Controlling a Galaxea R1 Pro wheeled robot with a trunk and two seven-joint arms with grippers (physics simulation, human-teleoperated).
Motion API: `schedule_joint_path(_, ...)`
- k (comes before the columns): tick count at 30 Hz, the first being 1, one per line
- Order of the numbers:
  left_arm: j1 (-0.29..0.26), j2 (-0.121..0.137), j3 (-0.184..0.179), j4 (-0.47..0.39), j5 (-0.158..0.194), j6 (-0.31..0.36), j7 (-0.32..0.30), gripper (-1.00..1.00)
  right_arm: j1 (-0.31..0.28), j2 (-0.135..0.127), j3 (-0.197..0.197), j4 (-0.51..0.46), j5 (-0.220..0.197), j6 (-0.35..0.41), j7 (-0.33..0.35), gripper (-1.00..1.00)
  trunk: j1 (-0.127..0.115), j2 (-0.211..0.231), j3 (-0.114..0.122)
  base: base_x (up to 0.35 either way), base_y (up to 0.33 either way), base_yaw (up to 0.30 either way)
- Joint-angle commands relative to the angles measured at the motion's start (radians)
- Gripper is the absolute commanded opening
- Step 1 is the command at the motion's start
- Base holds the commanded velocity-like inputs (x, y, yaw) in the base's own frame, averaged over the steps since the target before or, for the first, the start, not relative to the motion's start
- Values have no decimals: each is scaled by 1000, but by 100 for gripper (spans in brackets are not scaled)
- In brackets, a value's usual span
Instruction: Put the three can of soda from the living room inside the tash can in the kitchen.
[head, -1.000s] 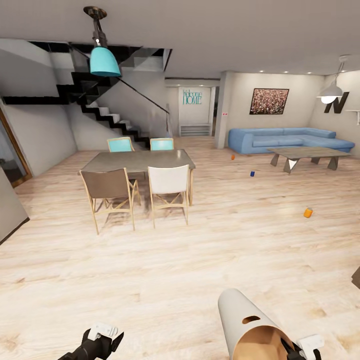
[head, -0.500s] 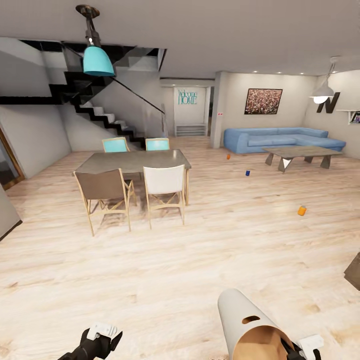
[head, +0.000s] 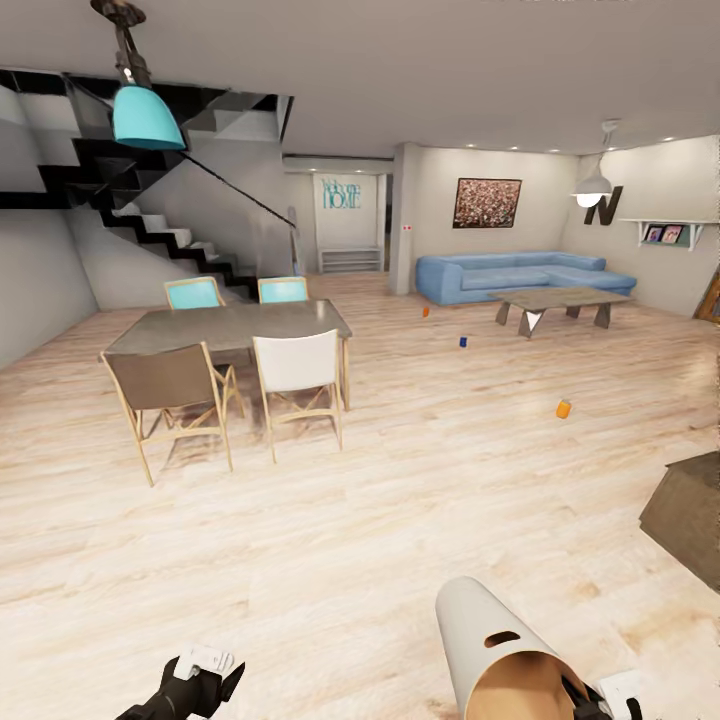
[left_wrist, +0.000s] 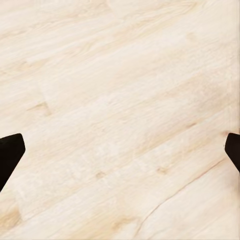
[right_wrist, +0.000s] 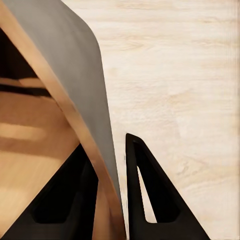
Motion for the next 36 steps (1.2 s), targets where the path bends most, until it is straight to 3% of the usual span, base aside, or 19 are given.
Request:
schedule_joint_path(1,0,0,0,0,0,0,0,100,0,0,-3,-2,-8,0,5,-100,0,0,0,0,0,-67)
schedule_joint_path(26,0,0,1,6,0,0,0,100,0,2,-3,-1,-6,0,3,-100,0,0,0,1,0,-8)
schedule_joint_path(36,0,0,2,6,0,-1,0,100,0,1,-3,-1,-6,0,4,-100,0,0,0,158,107,0)
